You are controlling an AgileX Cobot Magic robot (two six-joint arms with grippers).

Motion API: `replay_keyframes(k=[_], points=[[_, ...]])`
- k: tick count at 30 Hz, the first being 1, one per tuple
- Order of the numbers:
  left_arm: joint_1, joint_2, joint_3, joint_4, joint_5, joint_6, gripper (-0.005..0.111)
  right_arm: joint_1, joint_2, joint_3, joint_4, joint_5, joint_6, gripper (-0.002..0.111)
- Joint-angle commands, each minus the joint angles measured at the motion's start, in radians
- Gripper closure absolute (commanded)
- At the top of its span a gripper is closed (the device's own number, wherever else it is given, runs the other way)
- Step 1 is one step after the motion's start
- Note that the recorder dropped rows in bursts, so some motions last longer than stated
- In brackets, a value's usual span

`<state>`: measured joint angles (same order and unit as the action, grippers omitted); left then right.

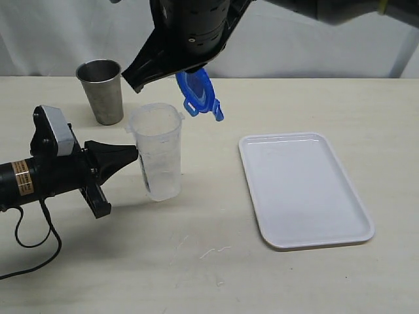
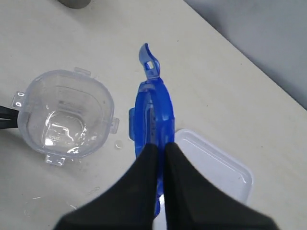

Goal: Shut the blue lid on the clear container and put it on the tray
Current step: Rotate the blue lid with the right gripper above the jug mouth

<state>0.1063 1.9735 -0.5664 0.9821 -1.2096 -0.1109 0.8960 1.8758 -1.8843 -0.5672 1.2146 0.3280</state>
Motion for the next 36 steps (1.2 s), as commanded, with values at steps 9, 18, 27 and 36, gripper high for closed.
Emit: replay_keyframes(k=[9,18,27,36], points=[[-0.003,0.004,-0.006,-0.009,-0.011,-0.017,0.107,-0.003,0.016,0.002,0.089,0.007,0.006,0.104],[-0.003,0.004,-0.006,-0.009,-0.011,-0.017,0.107,-0.003,0.016,-0.036,0.051,0.007,0.002,0.104],[-0.003,0.004,-0.006,-0.009,-0.011,-0.017,0.107,0.001,0.022,-0.09,0.14,0.007,-0.024,0.104],[-0.003,0.004,-0.006,-0.009,-0.011,-0.021,0.107,0.001,0.036,-0.09,0.063,0.007,-0.029,0.104]])
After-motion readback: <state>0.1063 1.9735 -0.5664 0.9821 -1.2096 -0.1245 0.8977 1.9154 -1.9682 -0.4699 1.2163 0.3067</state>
